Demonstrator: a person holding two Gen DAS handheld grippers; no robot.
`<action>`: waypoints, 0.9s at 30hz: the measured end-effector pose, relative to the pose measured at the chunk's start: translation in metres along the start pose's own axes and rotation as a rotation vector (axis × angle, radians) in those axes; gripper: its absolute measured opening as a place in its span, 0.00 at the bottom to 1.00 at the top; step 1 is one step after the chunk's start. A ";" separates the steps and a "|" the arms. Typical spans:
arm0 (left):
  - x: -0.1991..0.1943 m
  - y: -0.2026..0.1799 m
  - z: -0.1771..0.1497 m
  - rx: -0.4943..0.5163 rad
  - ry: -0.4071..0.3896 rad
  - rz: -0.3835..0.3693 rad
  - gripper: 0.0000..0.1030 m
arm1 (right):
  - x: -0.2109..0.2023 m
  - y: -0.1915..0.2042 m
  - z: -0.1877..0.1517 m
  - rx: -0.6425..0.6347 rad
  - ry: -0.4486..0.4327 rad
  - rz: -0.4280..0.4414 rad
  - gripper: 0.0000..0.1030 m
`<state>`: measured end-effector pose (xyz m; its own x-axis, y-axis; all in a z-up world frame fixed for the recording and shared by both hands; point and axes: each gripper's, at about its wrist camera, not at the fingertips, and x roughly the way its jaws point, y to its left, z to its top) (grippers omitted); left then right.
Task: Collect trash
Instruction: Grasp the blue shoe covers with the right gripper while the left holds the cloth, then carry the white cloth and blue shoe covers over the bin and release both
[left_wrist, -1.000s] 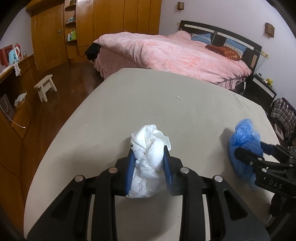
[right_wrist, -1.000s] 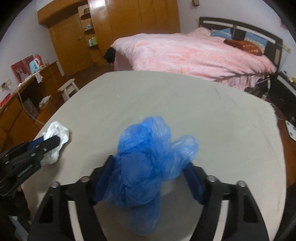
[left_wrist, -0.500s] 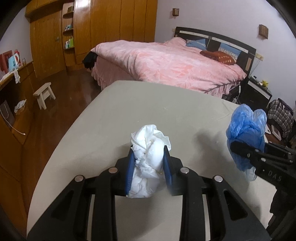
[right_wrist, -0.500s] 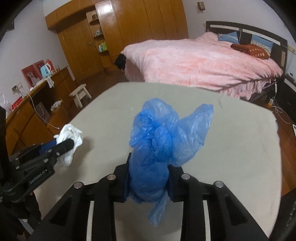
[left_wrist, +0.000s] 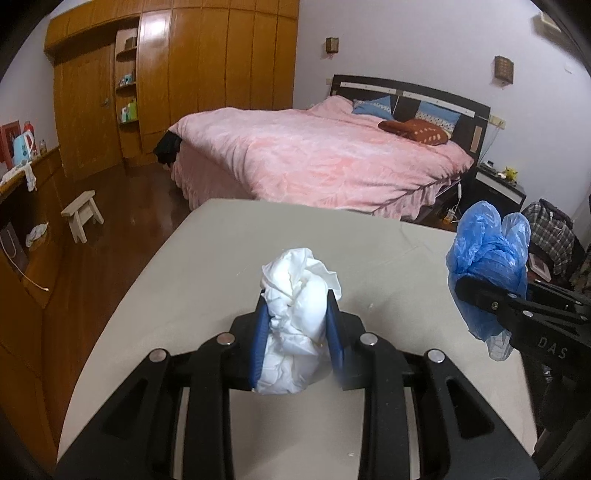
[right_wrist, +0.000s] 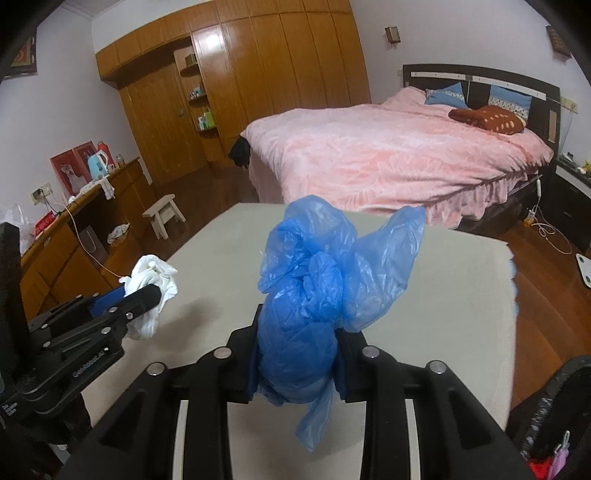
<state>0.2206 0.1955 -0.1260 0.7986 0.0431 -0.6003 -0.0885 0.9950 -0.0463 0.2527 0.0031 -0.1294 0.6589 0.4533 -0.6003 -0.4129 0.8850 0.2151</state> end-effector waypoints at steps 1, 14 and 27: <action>-0.005 -0.004 0.001 0.004 -0.008 -0.004 0.27 | -0.006 -0.001 0.001 0.003 -0.008 0.001 0.30; -0.059 -0.050 0.008 0.032 -0.083 -0.058 0.27 | -0.084 -0.008 -0.005 -0.015 -0.097 -0.005 0.30; -0.104 -0.095 -0.004 0.053 -0.110 -0.114 0.27 | -0.152 -0.031 -0.021 0.018 -0.164 -0.039 0.30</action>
<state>0.1438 0.0962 -0.0623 0.8622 -0.0639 -0.5026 0.0357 0.9972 -0.0656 0.1521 -0.0958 -0.0609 0.7683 0.4289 -0.4752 -0.3748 0.9032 0.2092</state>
